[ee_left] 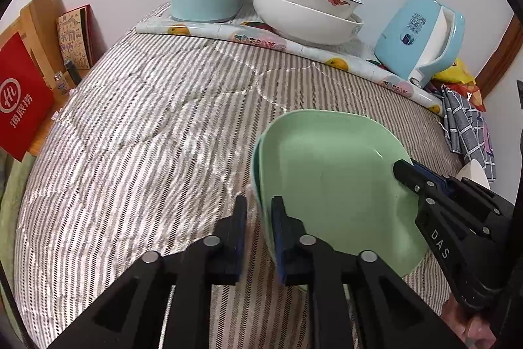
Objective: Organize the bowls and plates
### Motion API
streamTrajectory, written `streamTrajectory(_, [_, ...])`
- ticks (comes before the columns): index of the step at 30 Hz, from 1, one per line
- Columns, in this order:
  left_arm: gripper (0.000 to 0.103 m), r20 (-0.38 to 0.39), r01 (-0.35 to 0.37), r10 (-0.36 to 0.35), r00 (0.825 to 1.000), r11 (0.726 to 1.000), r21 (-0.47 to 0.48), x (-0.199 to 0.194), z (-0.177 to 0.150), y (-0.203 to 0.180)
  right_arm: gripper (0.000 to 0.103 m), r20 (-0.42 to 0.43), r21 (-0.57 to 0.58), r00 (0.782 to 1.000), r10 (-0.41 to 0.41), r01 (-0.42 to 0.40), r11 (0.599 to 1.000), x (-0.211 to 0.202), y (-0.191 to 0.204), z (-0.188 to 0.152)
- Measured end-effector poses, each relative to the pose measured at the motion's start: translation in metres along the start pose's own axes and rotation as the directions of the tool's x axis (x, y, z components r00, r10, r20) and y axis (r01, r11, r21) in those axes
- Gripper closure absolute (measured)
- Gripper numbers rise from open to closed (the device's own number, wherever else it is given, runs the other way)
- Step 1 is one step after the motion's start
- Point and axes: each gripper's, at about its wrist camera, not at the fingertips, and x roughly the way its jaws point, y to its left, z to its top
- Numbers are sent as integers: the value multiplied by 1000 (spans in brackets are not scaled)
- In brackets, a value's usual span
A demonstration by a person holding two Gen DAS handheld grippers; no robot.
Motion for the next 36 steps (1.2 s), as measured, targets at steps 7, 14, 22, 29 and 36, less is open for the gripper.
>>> streamTrajectory(7, [78, -13, -4, 4, 1000, 1000, 7, -3, -3, 1, 97, 3, 6, 1000, 0, 0, 1000, 1, 2, -1])
streamTrajectory(14, [78, -5, -21, 21, 1000, 1000, 12, -11, -6, -2, 78, 8, 24, 1000, -2, 2, 1000, -17, -3, -9])
streamTrajectory(22, [78, 21, -25, 25, 999, 1000, 13, -28, -11, -5, 77, 14, 47, 1000, -4, 4, 999, -39, -12, -30])
streamTrajectory(29, [78, 52, -17, 15, 999, 999, 32, -47, -18, -14, 61, 41, 116, 999, -11, 6, 993, -66, -26, -47])
streamTrajectory(36, [78, 95, 15, -21, 995, 998, 68, -73, -28, -33, 49, 61, 222, 998, -3, -11, 975, -100, -48, -65])
